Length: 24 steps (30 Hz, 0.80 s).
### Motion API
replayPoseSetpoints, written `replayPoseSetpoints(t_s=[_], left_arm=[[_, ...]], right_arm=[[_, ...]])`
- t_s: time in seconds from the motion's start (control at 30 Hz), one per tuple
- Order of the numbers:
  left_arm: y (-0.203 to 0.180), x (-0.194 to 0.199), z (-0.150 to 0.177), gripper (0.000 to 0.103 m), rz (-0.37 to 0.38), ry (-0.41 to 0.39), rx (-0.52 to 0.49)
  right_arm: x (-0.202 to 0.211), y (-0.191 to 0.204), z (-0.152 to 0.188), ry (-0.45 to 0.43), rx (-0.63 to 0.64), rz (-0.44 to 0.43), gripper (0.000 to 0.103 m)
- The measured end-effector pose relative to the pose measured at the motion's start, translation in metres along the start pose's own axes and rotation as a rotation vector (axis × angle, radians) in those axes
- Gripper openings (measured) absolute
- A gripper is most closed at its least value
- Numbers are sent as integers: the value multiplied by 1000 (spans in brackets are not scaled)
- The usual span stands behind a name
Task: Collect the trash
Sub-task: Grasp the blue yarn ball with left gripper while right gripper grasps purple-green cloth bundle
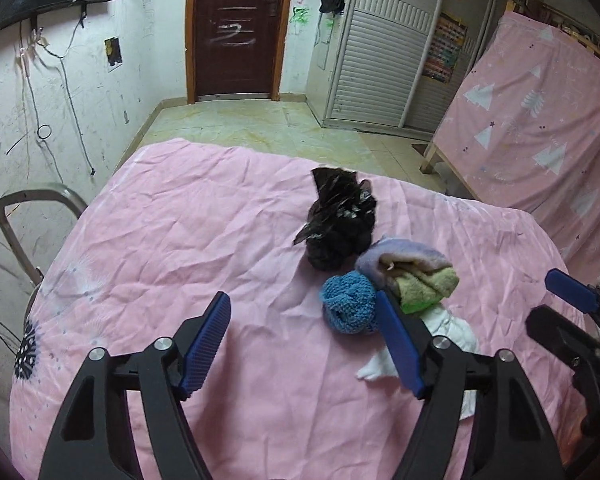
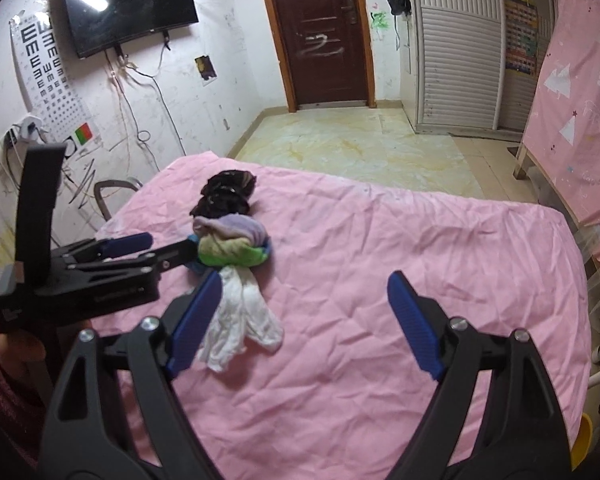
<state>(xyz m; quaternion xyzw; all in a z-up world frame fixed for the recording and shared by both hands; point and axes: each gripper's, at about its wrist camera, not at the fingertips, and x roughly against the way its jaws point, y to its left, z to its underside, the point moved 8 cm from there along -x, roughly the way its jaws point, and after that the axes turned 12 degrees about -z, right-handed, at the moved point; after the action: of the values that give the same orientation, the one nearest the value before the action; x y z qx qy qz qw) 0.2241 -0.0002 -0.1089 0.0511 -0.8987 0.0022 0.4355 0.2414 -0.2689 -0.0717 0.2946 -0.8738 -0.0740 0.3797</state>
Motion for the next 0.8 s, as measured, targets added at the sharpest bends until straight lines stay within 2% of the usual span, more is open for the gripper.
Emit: replayPoseSetpoints(t_s=[0.1,0.17,0.2,0.23,0.27,0.43,0.57,0.8], left_arm=[[-10,-6,-2,51,26,25,-15],[-16,-12,1,37,65,56,-17],[-20,-13,2,34,82,59,-21],[-22,-13,2,23,93,55,-27],[-26,-12,4,18,120,65,-34],[-24,-6,8,16,124,63,-14],[-5,9,7,16,110,22,32],[22,27,11,16,52,-21,37]], right_arm=[[-6,0,-5,4,-1,-2,81],[-10,-2,-8,7,-11,-10,81],[-13,-3,-9,9,-19,-15,81],[-15,-4,-10,12,-23,-17,81],[-17,-4,-11,17,-27,-21,81],[-35,5,-18,50,-28,-63,81],[-52,16,-24,83,-39,-114,81],[-83,33,-25,143,-18,-138,81]])
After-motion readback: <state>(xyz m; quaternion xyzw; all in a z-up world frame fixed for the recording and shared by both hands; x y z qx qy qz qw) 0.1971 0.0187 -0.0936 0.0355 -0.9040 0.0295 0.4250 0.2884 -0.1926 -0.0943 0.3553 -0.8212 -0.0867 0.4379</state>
